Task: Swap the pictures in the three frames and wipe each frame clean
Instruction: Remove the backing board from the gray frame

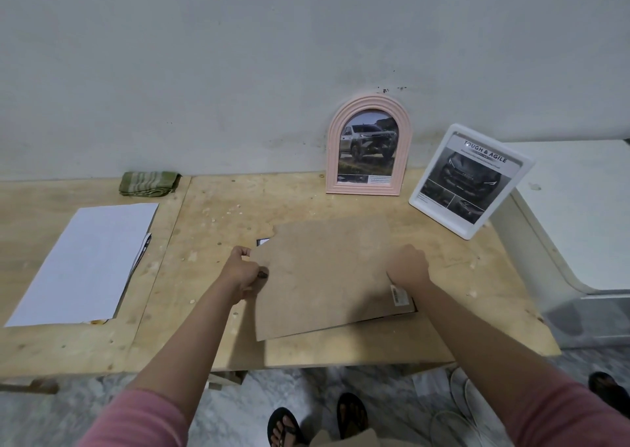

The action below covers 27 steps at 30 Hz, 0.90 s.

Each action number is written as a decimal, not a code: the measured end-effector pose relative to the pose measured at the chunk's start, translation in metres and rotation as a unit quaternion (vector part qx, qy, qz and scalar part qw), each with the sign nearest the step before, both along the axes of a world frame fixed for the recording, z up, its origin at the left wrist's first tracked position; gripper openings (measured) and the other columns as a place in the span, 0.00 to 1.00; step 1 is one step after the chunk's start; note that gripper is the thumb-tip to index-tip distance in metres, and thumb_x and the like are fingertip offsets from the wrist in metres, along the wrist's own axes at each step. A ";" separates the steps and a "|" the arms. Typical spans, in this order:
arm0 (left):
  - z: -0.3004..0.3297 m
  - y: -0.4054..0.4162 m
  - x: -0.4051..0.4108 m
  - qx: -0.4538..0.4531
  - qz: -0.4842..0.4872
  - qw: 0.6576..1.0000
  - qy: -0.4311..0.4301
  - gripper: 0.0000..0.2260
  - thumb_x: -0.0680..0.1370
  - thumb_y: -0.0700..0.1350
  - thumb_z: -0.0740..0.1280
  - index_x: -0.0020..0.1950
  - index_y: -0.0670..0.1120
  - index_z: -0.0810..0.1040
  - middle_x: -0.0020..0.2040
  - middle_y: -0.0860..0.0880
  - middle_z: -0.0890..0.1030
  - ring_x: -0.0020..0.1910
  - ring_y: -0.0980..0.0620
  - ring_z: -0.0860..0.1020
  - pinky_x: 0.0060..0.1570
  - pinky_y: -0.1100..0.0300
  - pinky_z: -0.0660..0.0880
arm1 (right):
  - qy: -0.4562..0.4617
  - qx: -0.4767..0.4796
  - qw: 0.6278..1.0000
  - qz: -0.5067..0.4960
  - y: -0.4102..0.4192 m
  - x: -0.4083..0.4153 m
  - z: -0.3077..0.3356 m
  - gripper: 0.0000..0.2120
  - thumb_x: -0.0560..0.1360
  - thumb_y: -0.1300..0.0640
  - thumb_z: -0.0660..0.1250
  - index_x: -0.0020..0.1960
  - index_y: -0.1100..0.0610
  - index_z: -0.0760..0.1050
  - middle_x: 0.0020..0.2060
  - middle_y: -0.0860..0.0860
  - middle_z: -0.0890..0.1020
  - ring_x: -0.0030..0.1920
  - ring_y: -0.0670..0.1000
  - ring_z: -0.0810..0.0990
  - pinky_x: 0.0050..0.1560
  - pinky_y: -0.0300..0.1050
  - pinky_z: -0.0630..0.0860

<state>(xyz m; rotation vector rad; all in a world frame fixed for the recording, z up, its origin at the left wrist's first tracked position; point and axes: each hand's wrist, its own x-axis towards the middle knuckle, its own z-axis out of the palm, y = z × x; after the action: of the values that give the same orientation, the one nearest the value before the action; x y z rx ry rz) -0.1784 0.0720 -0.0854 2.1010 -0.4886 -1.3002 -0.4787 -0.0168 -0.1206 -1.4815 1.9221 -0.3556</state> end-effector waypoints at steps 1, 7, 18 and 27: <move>-0.001 0.000 0.001 -0.009 0.014 1.000 -0.004 0.13 0.74 0.34 0.63 0.47 0.52 0.67 0.36 0.45 0.77 0.28 0.49 0.73 0.31 0.61 0.66 | -0.007 -0.007 1.000 -0.003 0.000 0.001 0.001 0.11 0.72 0.58 0.62 0.53 0.60 0.71 0.52 0.59 0.73 0.53 0.61 0.74 0.52 0.51 0.74; -0.002 0.000 0.008 -0.076 0.067 0.992 -0.074 0.09 0.73 0.38 0.68 0.51 0.48 0.78 0.49 0.45 0.81 0.43 0.43 0.80 0.46 0.50 0.79 | -0.095 -0.026 0.994 -0.037 0.003 0.005 0.011 0.12 0.73 0.63 0.61 0.57 0.61 0.70 0.48 0.57 0.76 0.48 0.59 0.77 0.45 0.48 0.73; -0.004 -0.031 -0.051 -0.131 0.038 0.991 0.000 0.09 0.59 0.41 0.67 0.38 0.47 0.79 0.42 0.43 0.83 0.43 0.46 0.82 0.51 0.46 0.80 | -0.081 -0.115 0.967 -0.211 0.018 -0.054 0.050 0.19 0.71 0.65 0.62 0.62 0.60 0.73 0.55 0.55 0.77 0.56 0.57 0.76 0.52 0.41 0.68; -0.002 -0.042 -0.187 -0.123 -0.144 0.982 -0.017 0.09 0.71 0.40 0.65 0.32 0.45 0.68 0.31 0.48 0.70 0.33 0.49 0.69 0.31 0.61 0.65 | 0.005 -0.195 0.943 -0.271 0.018 -0.169 0.085 0.20 0.69 0.66 0.62 0.60 0.61 0.75 0.56 0.60 0.78 0.55 0.61 0.77 0.56 0.49 0.73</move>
<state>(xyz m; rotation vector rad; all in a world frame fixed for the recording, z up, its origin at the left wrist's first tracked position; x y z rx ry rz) -0.3659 0.0297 -0.0873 1.8968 -0.9469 -1.2857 -0.6473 0.0014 -0.0356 -1.1455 2.3466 -1.0270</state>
